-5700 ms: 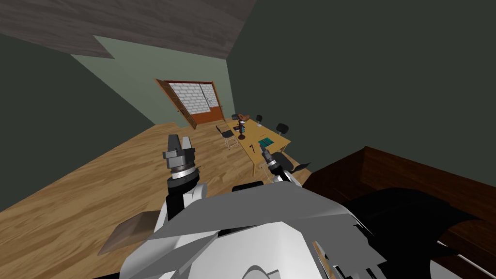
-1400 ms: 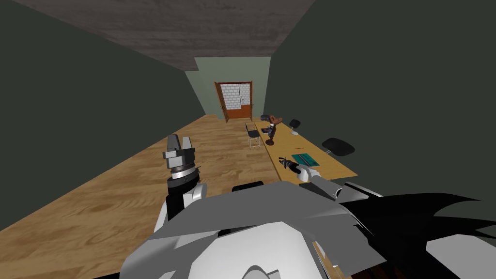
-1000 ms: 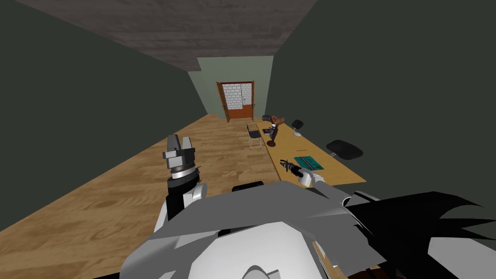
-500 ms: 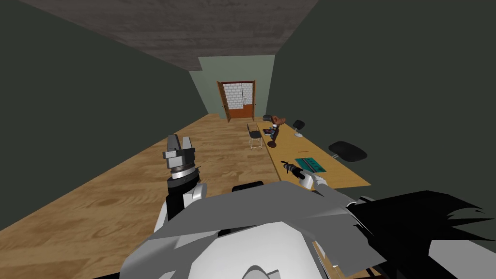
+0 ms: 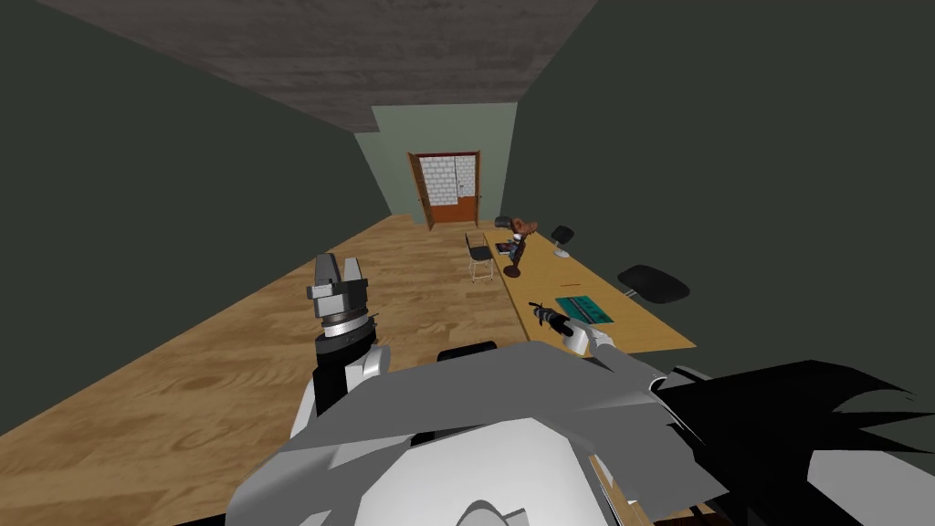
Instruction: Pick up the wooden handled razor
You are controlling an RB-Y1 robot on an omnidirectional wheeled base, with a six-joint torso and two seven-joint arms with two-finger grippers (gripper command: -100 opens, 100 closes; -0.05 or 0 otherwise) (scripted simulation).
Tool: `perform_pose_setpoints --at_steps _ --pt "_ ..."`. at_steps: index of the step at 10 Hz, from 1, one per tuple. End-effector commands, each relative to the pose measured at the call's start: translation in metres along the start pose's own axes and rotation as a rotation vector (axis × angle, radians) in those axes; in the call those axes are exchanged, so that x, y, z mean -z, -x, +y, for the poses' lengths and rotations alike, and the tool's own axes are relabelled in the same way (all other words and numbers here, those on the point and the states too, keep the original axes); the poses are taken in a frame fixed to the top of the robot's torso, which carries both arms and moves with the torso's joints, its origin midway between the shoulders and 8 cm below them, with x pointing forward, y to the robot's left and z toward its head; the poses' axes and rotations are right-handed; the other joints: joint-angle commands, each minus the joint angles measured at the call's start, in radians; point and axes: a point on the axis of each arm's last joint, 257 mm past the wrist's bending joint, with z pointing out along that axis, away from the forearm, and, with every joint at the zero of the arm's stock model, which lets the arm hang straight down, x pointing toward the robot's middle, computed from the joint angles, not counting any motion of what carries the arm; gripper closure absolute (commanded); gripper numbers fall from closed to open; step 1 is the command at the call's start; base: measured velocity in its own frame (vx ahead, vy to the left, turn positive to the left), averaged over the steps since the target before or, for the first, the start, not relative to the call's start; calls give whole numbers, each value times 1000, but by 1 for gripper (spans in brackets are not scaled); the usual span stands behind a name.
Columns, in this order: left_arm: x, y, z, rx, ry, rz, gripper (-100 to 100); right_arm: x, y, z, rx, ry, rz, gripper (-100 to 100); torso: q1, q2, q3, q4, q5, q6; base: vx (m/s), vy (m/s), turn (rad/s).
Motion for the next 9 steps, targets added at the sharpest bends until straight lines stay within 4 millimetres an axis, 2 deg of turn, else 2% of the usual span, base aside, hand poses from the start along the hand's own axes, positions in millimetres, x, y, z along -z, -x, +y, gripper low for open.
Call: perform_pose_setpoints --at_steps 1,8,9 --pt "0 0 0 0 0 0 0 -7 7 3 3 10 3 100 0 0 0 0 0 0 -62 34 -96" --pt "0 0 0 0 0 0 0 -31 48 11 36 34 0 100 0 2 1 0 0 1 -60 28 -66" --pt "0 0 0 0 0 0 0 -29 44 10 34 33 0 100 0 2 1 0 0 1 -25 13 -15"
